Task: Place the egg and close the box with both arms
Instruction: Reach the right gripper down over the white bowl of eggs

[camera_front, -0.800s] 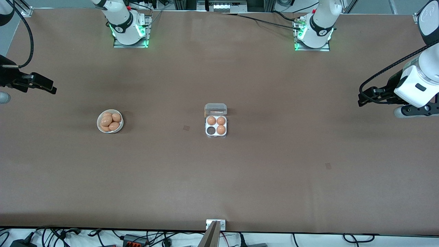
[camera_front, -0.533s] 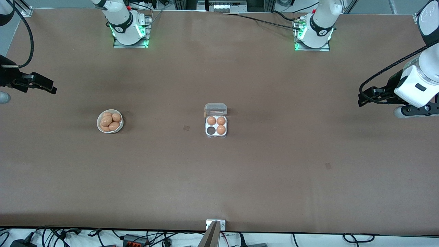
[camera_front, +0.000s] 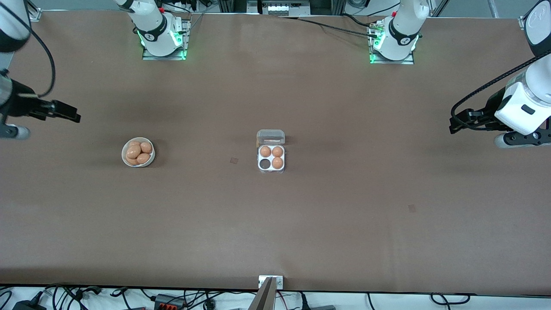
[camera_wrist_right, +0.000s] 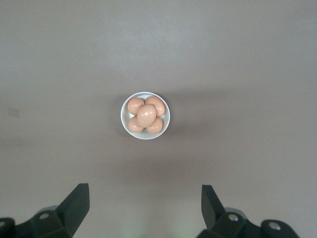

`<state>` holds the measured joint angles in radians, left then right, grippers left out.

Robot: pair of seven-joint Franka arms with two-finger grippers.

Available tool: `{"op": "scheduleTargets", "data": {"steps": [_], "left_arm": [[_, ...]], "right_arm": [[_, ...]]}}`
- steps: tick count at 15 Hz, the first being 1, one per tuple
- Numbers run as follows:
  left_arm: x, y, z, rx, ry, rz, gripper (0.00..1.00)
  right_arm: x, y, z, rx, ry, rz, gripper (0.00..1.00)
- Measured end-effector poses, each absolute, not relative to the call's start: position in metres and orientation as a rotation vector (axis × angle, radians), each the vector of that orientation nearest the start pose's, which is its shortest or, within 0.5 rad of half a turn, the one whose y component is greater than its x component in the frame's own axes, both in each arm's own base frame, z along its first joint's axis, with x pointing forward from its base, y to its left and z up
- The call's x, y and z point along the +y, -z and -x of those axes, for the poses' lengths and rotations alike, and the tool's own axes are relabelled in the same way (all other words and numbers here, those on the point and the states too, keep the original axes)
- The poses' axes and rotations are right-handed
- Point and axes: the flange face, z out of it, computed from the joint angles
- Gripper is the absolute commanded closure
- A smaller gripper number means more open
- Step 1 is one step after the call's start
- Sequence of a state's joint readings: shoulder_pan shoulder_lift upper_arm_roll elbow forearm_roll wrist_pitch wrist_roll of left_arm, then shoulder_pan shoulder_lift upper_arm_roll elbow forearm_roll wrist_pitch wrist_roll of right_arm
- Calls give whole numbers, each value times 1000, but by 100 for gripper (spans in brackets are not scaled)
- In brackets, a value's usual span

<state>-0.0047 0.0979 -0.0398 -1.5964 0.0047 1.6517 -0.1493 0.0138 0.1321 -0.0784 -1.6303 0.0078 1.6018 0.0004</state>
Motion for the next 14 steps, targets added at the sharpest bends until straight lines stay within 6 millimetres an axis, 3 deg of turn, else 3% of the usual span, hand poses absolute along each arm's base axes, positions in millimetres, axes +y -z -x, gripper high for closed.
{"op": "scheduleTargets", "data": {"steps": [11,14], "left_arm": [[-27,-564,-587,-157,-65,3133,0],[-28,-564,-587,-156,-65,3133,0]], "right_arm": [[-38,-314,-632,141,-568,3075,0],[-34,-277,-632,182,-631,3004,0]]}}
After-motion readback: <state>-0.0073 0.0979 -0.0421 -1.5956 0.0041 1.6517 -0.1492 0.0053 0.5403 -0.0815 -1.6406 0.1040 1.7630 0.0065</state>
